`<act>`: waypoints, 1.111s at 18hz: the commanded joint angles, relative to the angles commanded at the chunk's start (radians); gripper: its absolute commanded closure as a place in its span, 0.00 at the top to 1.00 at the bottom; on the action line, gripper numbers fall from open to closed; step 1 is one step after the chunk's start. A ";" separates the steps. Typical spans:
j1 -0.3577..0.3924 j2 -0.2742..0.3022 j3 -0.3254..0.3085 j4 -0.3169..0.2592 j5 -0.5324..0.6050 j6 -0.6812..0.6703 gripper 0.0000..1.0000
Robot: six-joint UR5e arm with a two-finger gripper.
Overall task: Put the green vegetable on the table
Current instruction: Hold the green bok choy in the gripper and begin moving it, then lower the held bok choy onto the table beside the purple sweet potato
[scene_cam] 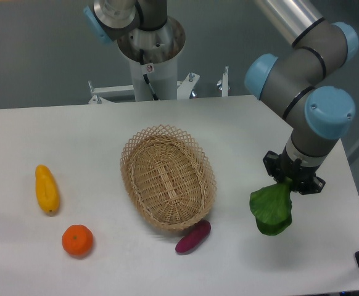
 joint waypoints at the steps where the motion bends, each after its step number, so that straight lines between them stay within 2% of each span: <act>1: 0.002 0.000 0.002 0.000 0.000 0.000 0.07; 5: 0.002 -0.002 -0.003 -0.005 0.015 0.049 0.08; 12: -0.003 0.005 0.000 -0.008 0.029 0.048 0.09; 20: -0.035 0.026 -0.061 -0.014 0.028 -0.038 0.09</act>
